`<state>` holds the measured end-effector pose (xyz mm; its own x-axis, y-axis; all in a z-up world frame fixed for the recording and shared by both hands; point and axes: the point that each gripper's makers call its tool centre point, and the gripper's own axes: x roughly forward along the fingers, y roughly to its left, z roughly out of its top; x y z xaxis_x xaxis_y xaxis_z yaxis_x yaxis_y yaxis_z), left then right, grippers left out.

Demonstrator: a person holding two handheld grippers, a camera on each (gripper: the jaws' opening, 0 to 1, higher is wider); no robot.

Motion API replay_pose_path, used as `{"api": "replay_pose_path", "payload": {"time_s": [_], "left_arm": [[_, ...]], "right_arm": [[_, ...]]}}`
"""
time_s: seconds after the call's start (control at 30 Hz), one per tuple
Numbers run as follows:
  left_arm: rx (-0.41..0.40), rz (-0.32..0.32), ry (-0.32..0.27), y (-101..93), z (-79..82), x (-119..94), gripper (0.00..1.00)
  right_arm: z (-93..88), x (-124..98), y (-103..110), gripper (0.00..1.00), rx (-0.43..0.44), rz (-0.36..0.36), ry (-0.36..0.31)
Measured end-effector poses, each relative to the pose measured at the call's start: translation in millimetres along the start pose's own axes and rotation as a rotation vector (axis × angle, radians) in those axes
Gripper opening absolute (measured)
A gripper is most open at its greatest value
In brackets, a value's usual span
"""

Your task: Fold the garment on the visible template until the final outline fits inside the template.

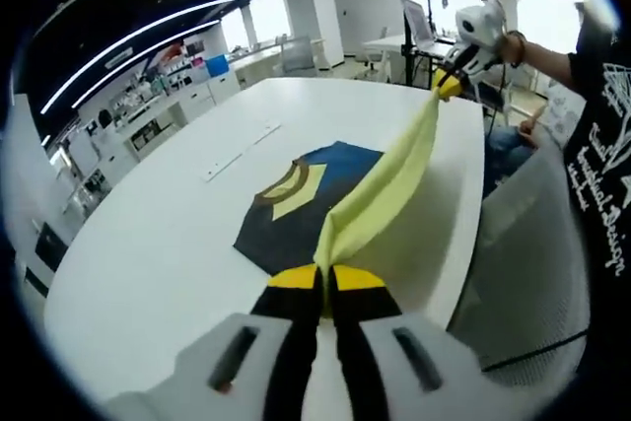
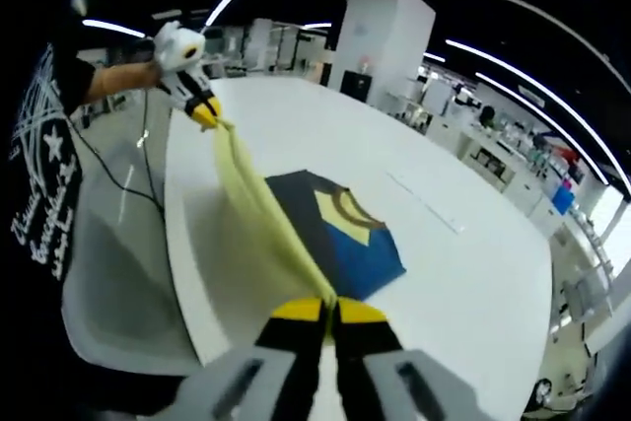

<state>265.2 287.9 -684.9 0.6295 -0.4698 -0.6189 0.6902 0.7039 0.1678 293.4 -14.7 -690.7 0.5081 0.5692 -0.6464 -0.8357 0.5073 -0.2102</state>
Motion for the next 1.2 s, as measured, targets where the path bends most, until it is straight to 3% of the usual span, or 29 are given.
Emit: {"api": "replay_pose_path", "payload": {"time_s": [0.43, 0.6, 0.87, 0.93, 1.03, 1.2], "left_arm": [[-0.031, 0.055, -0.024, 35.9, 21.8, 28, 0.01], [-0.119, 0.062, -0.053, 56.4, 27.9, 44, 0.01], [-0.159, 0.074, -0.023, 79.5, 18.1, 76, 0.01], [-0.16, 0.071, -0.02, 82.4, 16.4, 83, 0.01], [-0.232, 0.05, -0.023, 90.0, 13.4, 95, 0.01], [-0.237, 0.039, 0.001, 102.1, 0.6, 111, 0.01]], "right_arm": [[19.6, 30, -47, 0.0, -0.036, -0.099, 0.013], [21.8, 45, -63, 0.0, -0.051, -0.125, 0.025], [20.6, 77, -90, 0.0, -0.014, -0.143, 0.031], [17.0, 86, -93, 0.0, -0.013, -0.144, 0.047], [11.2, 97, -97, 0.0, -0.027, -0.142, 0.074], [4.3, 120, -105, 0.0, -0.024, -0.114, 0.077]]}}
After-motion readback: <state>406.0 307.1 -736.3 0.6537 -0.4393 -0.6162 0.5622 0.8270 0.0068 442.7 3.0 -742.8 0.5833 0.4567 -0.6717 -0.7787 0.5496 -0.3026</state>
